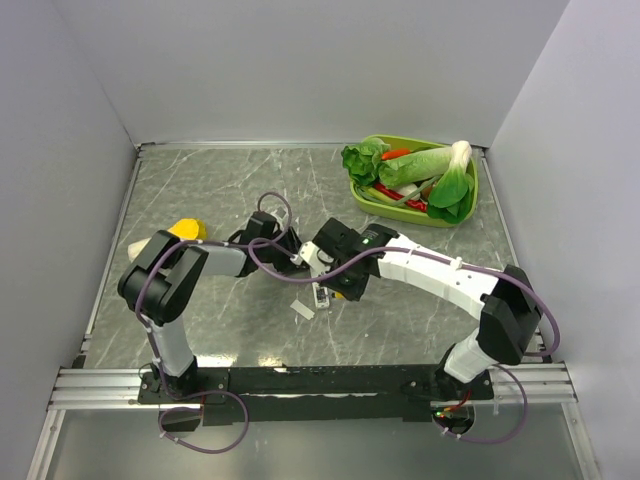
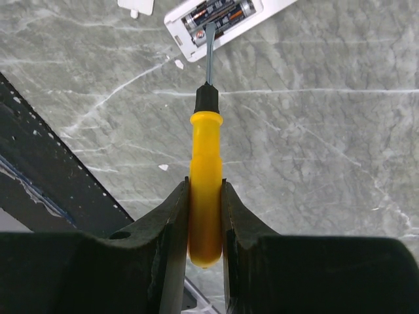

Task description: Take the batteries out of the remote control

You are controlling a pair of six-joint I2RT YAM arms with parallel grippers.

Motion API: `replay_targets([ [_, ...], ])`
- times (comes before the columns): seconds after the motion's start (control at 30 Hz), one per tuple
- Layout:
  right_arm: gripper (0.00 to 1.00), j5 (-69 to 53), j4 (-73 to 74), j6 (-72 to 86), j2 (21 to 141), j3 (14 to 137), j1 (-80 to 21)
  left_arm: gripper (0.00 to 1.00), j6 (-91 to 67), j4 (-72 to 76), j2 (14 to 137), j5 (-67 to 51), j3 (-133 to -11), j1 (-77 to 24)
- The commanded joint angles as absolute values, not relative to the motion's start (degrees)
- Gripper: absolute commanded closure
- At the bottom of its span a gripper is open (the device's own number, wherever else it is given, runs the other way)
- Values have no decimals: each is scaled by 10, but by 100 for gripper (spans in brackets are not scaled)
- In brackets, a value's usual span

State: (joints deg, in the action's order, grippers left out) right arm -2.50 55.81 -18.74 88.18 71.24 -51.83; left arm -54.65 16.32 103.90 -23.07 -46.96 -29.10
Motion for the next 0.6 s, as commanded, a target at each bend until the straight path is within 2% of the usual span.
replay_targets([
  [0.0,100,-10,569,-195,887,750,-525,57,-526,127,1052,-210,-483,-303],
  [0.37,100,-1,592,-188,918,776,-529,67,-526,105,1078,-202,-495,-311],
  [0.57,100,14,613,-180,938,806,-530,68,-530,105,1078,-200,-492,-312],
])
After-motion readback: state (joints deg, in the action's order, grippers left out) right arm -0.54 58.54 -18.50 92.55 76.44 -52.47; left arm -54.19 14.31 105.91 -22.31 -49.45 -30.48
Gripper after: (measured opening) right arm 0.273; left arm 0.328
